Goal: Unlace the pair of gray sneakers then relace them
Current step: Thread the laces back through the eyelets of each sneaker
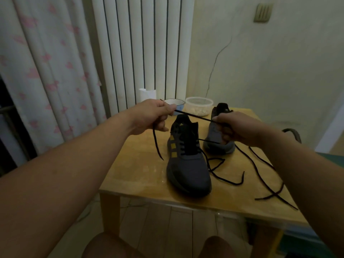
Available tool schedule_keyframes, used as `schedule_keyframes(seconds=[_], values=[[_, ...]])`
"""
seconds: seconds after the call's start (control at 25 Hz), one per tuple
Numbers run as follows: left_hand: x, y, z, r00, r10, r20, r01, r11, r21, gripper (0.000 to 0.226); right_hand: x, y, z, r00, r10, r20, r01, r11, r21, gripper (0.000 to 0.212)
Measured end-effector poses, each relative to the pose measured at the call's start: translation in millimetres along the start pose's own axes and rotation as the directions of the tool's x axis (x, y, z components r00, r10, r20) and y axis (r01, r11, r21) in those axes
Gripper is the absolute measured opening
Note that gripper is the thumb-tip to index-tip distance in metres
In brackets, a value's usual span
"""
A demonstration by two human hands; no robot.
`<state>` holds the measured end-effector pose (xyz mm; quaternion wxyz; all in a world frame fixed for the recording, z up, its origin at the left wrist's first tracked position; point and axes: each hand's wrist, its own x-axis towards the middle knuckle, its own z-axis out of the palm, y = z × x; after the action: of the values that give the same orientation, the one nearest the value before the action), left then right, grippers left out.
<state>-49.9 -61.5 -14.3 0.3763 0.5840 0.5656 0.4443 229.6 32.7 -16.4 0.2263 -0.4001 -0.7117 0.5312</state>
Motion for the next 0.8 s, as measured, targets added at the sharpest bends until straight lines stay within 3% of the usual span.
schedule_keyframes(seconds=[0.16, 0.32, 0.44, 0.52, 0.64, 0.72, 0.8], values=[[-5, 21, 16, 0.996, 0.090, 0.025, -0.093, 0.970, 0.225, 0.028, -10, -24, 8, 0.988, -0.045, 0.147, 0.055, 0.997, -0.061, 0.053], [-5, 36, 45, 0.976, 0.157, 0.149, -0.206, 0.889, 0.410, 0.021, -14, -38, 20, 0.952, -0.129, 0.276, 0.161, 0.982, -0.096, 0.033], [-7, 31, 42, 0.977, 0.011, 0.215, -0.113, 0.876, 0.468, 0.026, -13, -11, 10, 0.987, -0.121, 0.104, 0.147, 0.946, -0.290, 0.027], [-9, 21, 30, 0.985, -0.049, 0.163, -0.037, 0.874, 0.484, 0.031, -16, 12, -2, 0.996, -0.084, -0.008, 0.073, 0.908, -0.412, 0.029], [-8, 10, 20, 0.993, -0.079, 0.082, 0.037, 0.906, 0.423, 0.034, -16, 30, -8, 1.000, 0.010, 0.000, -0.009, 0.881, -0.472, 0.031], [-5, 10, 20, 0.995, -0.077, 0.060, 0.051, 0.935, 0.350, 0.033, -9, 24, -1, 0.998, 0.061, 0.000, -0.049, 0.792, -0.609, 0.029], [-2, 15, 24, 0.997, -0.065, 0.047, 0.046, 0.943, 0.329, 0.031, -4, 10, 11, 0.987, 0.152, -0.050, -0.126, 0.542, -0.831, 0.032]])
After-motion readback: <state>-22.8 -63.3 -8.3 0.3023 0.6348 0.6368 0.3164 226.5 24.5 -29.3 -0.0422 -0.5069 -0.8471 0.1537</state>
